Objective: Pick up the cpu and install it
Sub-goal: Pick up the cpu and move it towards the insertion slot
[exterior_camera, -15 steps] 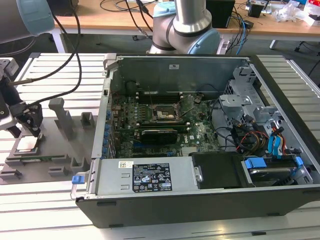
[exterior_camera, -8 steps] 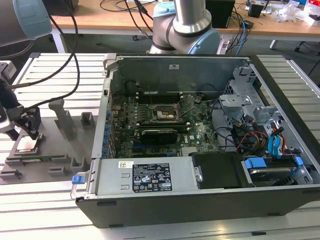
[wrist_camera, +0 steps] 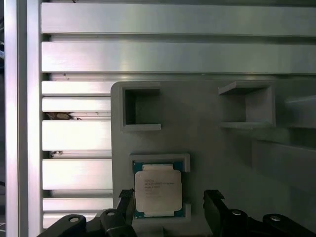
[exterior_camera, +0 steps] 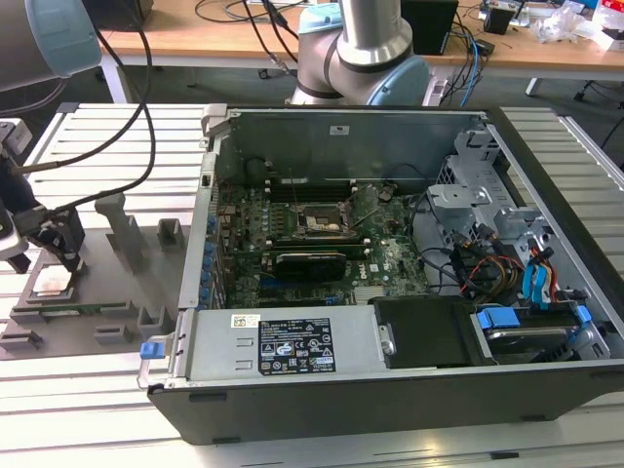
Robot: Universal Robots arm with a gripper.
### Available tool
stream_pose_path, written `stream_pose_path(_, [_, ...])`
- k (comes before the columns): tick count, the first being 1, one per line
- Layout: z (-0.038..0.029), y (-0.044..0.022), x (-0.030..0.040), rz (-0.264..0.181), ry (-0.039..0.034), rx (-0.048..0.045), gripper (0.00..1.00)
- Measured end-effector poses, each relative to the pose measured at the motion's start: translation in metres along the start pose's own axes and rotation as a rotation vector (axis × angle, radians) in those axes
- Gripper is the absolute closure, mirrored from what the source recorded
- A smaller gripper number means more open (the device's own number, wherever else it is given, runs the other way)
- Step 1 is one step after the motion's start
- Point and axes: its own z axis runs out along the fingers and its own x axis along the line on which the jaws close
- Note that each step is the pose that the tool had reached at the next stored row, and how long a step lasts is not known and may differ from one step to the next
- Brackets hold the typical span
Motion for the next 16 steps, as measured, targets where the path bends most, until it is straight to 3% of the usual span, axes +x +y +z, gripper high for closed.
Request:
stream_pose_path(1, [0.0002,0.0000,0.0000,-0.003,-0.0003,0.0138,0.32])
stream_pose_path(2, [0.0003,0.0000,0.0001,-0.019,-0.0003,0.0368,0.32])
stream_pose_path(3, [0.0006,-0.0001,0.0001,-0.025,-0.0002,0.0375,0.32])
stream_pose_path(5, [0.0028,0.0001,0.0005,-0.029,-0.0007,0.0245,0.32])
stream_pose_path(6, [0.0038,0.0001,0.0008,-0.031,-0.0009,0.0224,0.32])
stream_pose_path(16, [0.0234,0.0021,0.0027,-0.050,-0.0011,0.0209,0.32])
